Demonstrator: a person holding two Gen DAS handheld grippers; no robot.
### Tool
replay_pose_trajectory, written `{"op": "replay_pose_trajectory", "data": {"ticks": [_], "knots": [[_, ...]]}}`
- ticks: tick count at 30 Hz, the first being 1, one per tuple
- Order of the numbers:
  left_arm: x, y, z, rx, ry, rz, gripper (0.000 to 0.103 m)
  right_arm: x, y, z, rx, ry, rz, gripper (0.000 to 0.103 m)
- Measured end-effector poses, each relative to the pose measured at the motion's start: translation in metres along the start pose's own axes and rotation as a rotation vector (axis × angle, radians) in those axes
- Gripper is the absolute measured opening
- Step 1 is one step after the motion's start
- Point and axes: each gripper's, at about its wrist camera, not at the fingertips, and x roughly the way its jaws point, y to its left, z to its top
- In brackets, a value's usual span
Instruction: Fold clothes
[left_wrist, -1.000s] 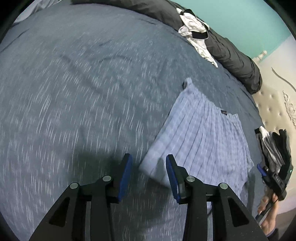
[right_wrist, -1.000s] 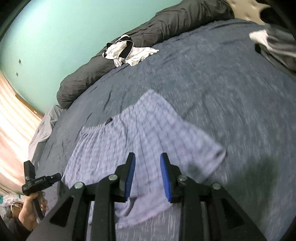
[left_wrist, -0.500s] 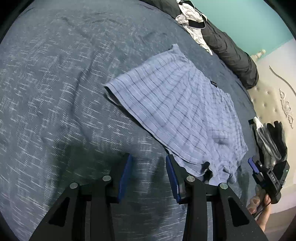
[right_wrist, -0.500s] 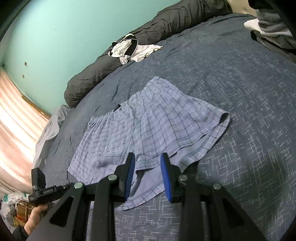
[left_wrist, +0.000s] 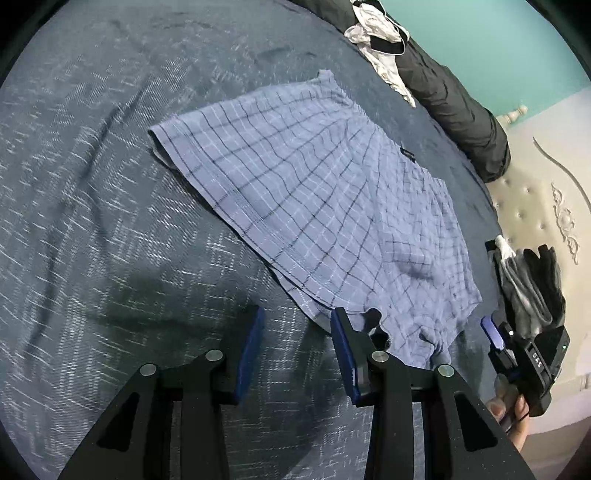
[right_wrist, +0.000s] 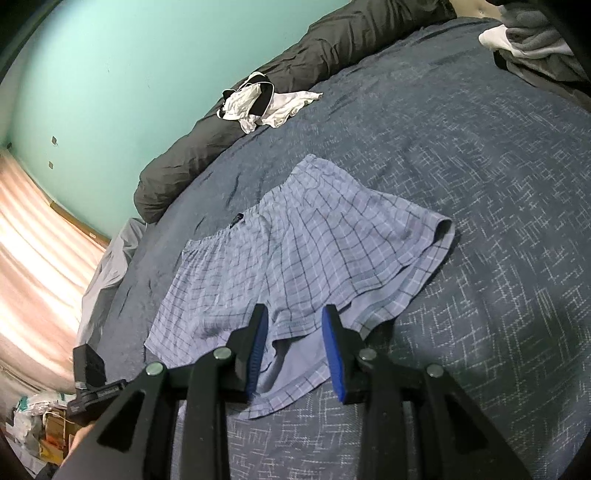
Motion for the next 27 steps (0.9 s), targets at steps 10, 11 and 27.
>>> {"op": "replay_pose_trajectory", "data": {"ticks": [10,11,27], "knots": [[0.008,-0.001,-0.003,-0.011,0.005,-0.019,0.001,-0.001,-0.004,0.002,0.023,-0.004,0.009,0.03],[0.007,0.0,-0.003,-0.012,0.002,-0.027,0.001,-0.001,-0.006,0.002,0.031,-0.003,0.012,0.03],[-0.027,0.012,-0.011,-0.044,-0.042,-0.052,0.0,0.0,-0.009,0.001,0.059,0.005,0.024,0.03]]}}
